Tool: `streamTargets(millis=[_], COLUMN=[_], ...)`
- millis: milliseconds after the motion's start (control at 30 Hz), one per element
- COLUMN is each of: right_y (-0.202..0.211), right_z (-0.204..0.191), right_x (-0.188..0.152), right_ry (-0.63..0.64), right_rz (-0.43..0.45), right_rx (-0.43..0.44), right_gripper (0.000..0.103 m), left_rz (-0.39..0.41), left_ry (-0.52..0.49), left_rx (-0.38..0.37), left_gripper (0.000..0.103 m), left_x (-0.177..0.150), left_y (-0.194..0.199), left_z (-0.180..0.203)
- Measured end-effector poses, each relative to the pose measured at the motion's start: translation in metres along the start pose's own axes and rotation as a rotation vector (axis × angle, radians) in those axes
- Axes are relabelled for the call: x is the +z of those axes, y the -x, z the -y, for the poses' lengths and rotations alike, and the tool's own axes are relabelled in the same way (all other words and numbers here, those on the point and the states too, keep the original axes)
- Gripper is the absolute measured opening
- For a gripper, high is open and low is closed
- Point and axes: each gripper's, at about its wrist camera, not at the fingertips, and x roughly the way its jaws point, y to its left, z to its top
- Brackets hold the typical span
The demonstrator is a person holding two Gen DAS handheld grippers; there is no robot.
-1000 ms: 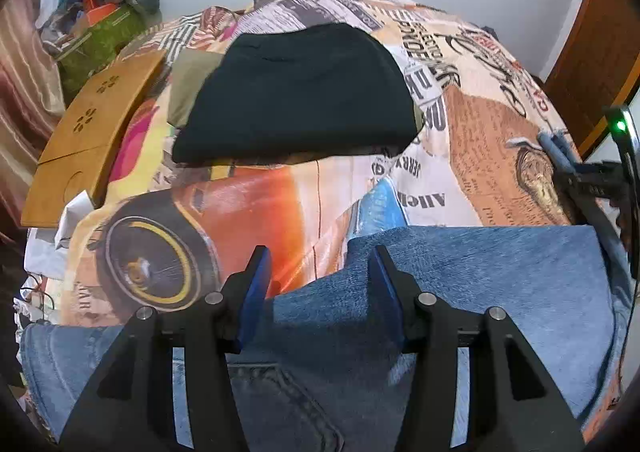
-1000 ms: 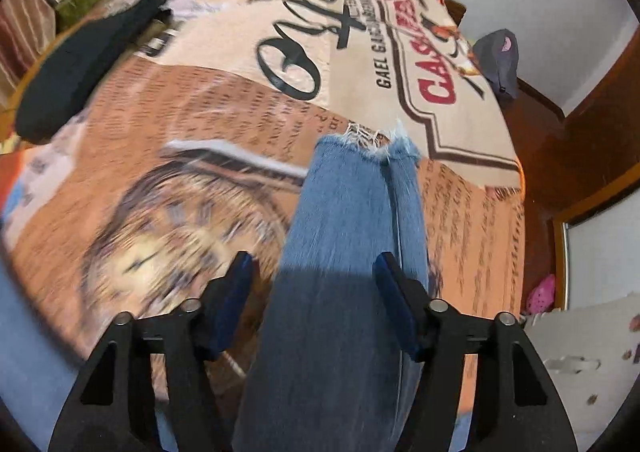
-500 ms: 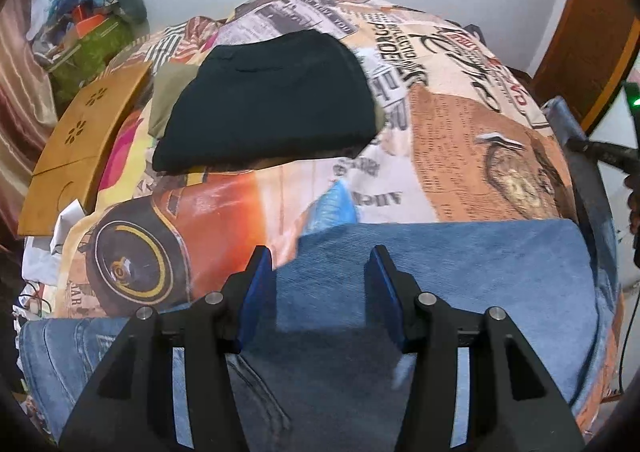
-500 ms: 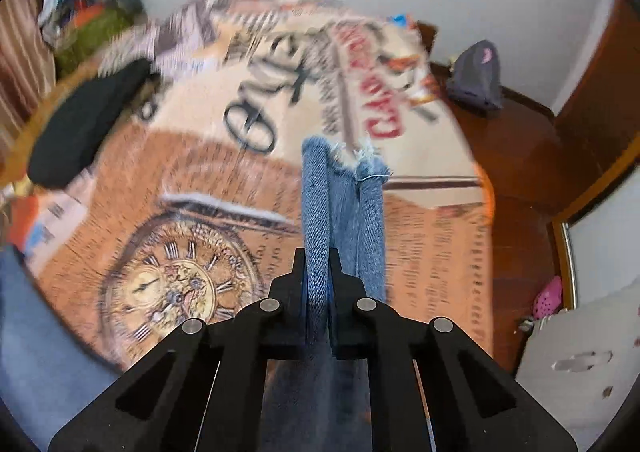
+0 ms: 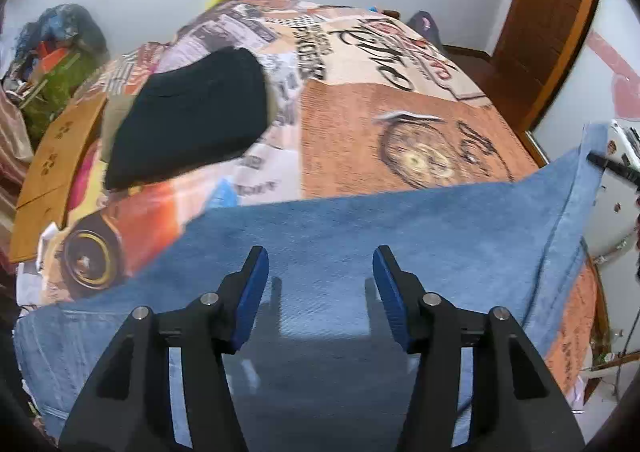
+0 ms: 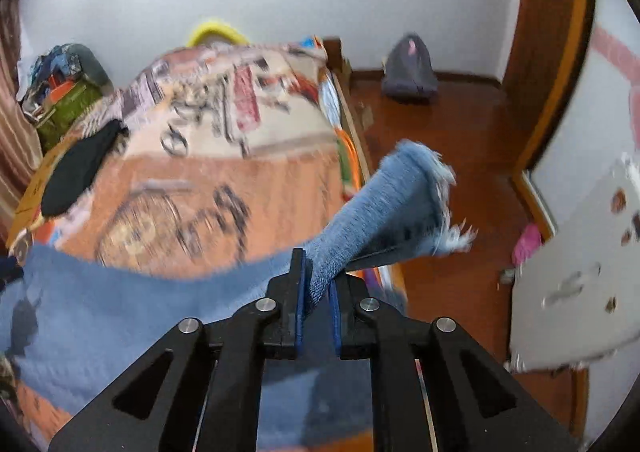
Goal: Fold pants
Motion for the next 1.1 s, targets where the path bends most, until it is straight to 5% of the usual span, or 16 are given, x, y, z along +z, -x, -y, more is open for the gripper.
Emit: streamTargets(millis=[300,367,567,867,1100], right_y=[-0.026,-0.017,0.014,-0.04,-0.039], right_z=[0.017,0.018,-0.008,-0.099,-0.086], right_x=[-0.064,-0.062,-0.043,-0.029,-0.06], right_ry=[-0.02,-0.031,-0.032,0.16,0.203], right_rz=[-0.133,-0.114,-0.011,-0.162,-0.234], right_rx=[-0.107,-0.115,0.031,0.18,0.121], right_gripper=[0.029,0.044,0.058,0.058,0.058], left_rz=[-0.082,-0.09,-0.09,-0.083,-0.071], left_ry=[-0.095,-0.155,-0.22,-0.276,-0.314], left_rx=[-0.072,-0.061,-0.07,-0.14,-0.146], left_gripper=[0.055,0.055,0.055,0.055,0.06], left_x=[-0.016,-0.02,-0.029,-0.043,-0.053], left_y=[-0.012,-0.017,-0.024,-0.015,-0.01], left_z=[0.057,0.075,0.108,0.142,0.152])
